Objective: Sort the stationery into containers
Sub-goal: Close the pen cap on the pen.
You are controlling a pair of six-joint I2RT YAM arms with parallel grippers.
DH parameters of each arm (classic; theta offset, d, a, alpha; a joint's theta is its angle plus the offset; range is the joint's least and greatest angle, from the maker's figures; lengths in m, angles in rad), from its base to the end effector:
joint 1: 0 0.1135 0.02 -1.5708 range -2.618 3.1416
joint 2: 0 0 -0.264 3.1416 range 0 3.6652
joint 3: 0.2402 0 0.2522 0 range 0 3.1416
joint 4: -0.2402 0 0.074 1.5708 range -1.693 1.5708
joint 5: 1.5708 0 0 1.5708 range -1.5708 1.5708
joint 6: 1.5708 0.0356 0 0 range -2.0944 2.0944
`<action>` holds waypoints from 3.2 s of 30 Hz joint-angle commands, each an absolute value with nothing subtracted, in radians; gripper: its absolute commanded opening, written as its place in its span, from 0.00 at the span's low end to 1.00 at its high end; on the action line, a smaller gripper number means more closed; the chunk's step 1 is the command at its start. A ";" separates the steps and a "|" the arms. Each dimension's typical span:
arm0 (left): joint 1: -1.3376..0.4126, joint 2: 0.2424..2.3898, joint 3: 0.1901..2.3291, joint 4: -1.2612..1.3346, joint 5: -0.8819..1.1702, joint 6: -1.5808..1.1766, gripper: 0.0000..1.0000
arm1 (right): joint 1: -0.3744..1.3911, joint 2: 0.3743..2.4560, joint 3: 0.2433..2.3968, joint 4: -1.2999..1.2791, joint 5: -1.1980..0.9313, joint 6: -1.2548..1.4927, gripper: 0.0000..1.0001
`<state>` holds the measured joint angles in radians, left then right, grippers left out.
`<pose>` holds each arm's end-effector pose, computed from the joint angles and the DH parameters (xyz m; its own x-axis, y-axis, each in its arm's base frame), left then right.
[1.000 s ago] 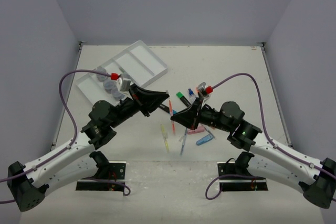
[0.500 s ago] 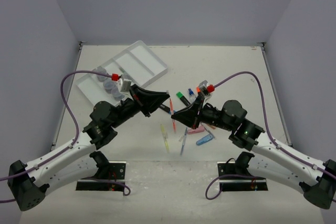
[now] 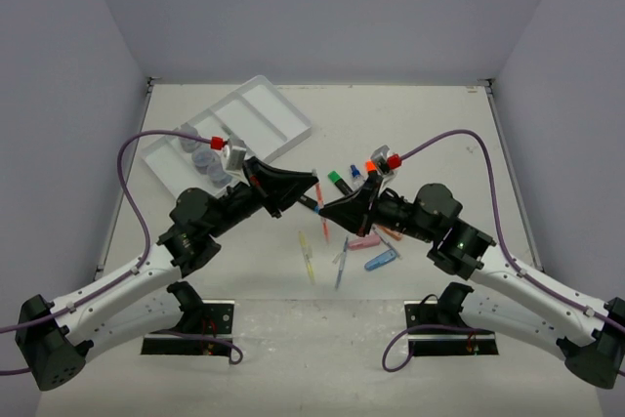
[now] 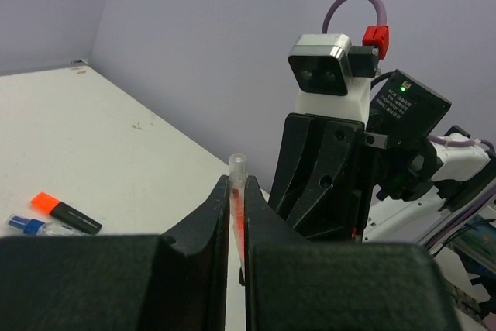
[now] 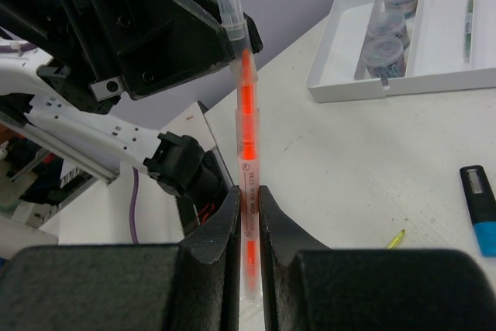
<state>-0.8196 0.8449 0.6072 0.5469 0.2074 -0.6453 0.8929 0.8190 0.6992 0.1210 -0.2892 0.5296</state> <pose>0.1316 -0.1516 0.3447 -0.3447 -0.4931 -0.7987 0.8033 0.2853 -0.5228 0.1164 0.1607 0.3368 -0.4669 0.1923 -0.8632 -0.7990 0.3266 0.5049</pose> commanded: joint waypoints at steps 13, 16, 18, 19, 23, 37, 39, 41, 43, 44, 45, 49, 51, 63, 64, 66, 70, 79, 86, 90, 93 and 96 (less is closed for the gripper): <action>-0.822 0.855 0.611 0.520 0.230 -0.683 0.01 | 0.899 0.888 0.945 0.139 -0.242 0.324 0.00; -0.822 0.857 0.639 0.465 0.226 -0.656 0.01 | 0.899 0.882 0.921 0.159 -0.236 0.301 0.00; -0.822 0.859 0.656 0.437 0.241 -0.623 0.01 | 0.900 0.884 0.930 0.145 -0.250 0.287 0.00; -0.822 0.861 0.666 0.421 0.245 -0.610 0.01 | 0.899 0.885 0.939 0.132 -0.259 0.281 0.00; -0.822 0.864 0.689 0.396 0.254 -0.591 0.15 | 0.900 0.900 0.952 0.122 -0.276 0.277 0.00; -0.822 0.852 0.716 0.373 0.230 -0.569 0.00 | 0.900 0.936 0.924 0.148 -0.409 0.329 0.00; -0.822 0.839 0.713 0.399 0.284 -0.551 0.00 | 0.900 0.950 0.919 0.149 -0.438 0.336 0.06; -0.824 0.830 0.707 0.411 0.325 -0.540 0.00 | 0.899 0.968 0.920 0.149 -0.455 0.339 0.18; -0.824 0.811 0.701 0.445 0.359 -0.531 0.00 | 0.900 1.010 0.925 0.157 -0.511 0.360 0.23; -0.824 0.802 0.700 0.448 0.362 -0.528 0.00 | 0.900 1.018 0.926 0.162 -0.522 0.366 0.24; -0.823 0.797 0.701 0.448 0.363 -0.527 0.00 | 0.900 1.024 0.927 0.169 -0.530 0.373 0.24; -0.822 0.795 0.714 0.439 0.358 -0.527 0.00 | 0.900 1.031 0.927 0.184 -0.548 0.381 0.15; -0.822 0.802 0.722 0.422 0.344 -0.523 0.00 | 0.900 1.022 0.928 0.184 -0.545 0.380 0.00; -0.824 0.808 0.854 0.251 0.170 -0.444 0.85 | 0.901 1.004 0.918 0.135 -0.527 0.354 0.00; -0.823 0.810 0.875 0.240 0.163 -0.440 0.84 | 0.904 1.009 0.925 0.123 -0.532 0.349 0.00; -0.822 0.819 0.906 0.238 0.178 -0.427 0.80 | 0.910 1.020 0.940 0.098 -0.524 0.335 0.00; -0.822 0.835 0.947 0.235 0.211 -0.419 0.73 | 0.914 1.034 0.958 0.070 -0.515 0.319 0.00; -0.824 0.884 0.986 0.188 0.190 -0.416 0.49 | 0.930 1.025 0.979 0.046 -0.499 0.298 0.00; -0.822 0.903 0.968 0.185 0.255 -0.445 0.13 | 0.930 1.011 0.991 0.048 -0.439 0.314 0.00; -0.822 0.908 0.956 0.202 0.300 -0.465 0.01 | 0.931 1.011 1.008 0.045 -0.426 0.316 0.00; -0.822 0.914 0.940 0.220 0.323 -0.488 0.00 | 0.930 1.008 1.039 0.042 -0.393 0.315 0.00; -0.822 0.918 0.923 0.229 0.327 -0.517 0.00 | 0.930 1.010 1.075 0.048 -0.342 0.318 0.00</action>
<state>-0.8243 0.9063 0.9459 0.2259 0.2652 -0.4898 0.9284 1.0336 0.9665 -0.0146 -0.4355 0.3150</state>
